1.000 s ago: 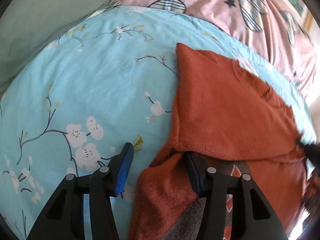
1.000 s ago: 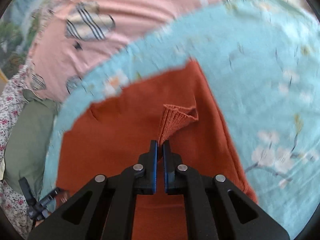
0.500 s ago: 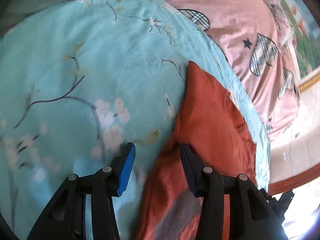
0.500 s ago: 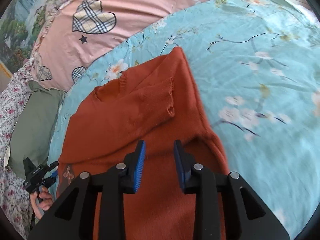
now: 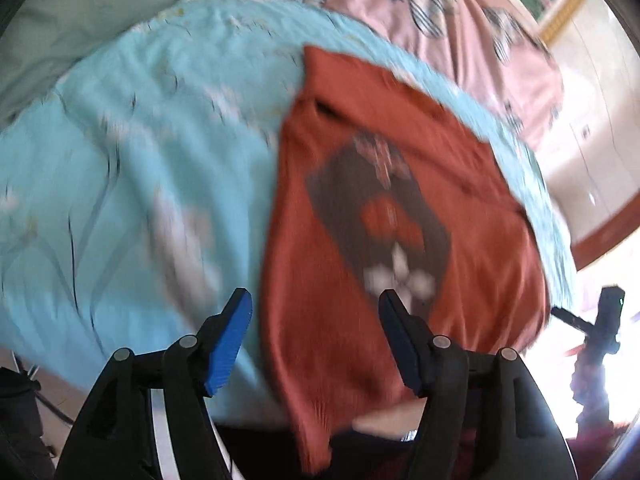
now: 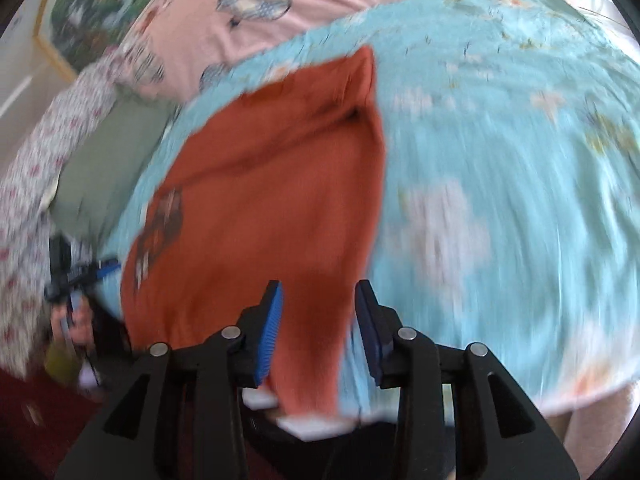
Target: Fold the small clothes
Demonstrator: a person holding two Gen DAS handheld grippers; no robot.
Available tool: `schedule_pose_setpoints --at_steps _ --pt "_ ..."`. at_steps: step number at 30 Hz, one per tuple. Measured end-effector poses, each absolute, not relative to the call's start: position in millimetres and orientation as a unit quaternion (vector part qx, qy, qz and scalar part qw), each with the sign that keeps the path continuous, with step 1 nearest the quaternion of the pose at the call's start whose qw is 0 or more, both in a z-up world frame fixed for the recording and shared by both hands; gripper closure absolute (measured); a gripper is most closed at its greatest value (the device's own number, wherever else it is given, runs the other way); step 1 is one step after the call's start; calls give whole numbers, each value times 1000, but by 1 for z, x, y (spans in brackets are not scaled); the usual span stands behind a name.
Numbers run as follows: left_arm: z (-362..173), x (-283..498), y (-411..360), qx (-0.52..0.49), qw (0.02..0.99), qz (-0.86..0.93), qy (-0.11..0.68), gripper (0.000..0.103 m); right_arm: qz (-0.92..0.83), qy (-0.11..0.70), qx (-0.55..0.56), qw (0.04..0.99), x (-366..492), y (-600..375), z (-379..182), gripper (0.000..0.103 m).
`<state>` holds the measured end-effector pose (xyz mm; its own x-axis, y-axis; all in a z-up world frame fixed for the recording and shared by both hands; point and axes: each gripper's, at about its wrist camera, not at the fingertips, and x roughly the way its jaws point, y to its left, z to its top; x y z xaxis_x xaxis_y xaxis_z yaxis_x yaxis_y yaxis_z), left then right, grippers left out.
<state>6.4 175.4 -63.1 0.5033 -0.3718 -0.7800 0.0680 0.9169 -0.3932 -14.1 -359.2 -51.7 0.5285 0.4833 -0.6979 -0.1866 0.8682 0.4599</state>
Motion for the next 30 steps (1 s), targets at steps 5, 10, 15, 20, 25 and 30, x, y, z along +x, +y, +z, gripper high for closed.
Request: schedule_pose_setpoints --at_steps 5,10,15,20,25,30 --pt "-94 -41 166 -130 828 -152 523 36 236 479 174 827 -40 -347 -96 63" --pt "-123 -46 165 -137 811 -160 545 37 263 468 158 828 -35 -327 -122 63" --pt "-133 -44 161 -123 811 -172 546 43 283 466 152 825 -28 -311 -139 65" --pt "-126 -54 172 -123 810 -186 542 98 309 452 155 822 -40 -312 -126 91" --pt "-76 -70 164 -133 838 -234 475 98 357 419 189 813 -52 -318 -87 91" --pt "-30 -70 165 -152 864 -251 409 98 374 358 231 824 -49 -338 -44 91"
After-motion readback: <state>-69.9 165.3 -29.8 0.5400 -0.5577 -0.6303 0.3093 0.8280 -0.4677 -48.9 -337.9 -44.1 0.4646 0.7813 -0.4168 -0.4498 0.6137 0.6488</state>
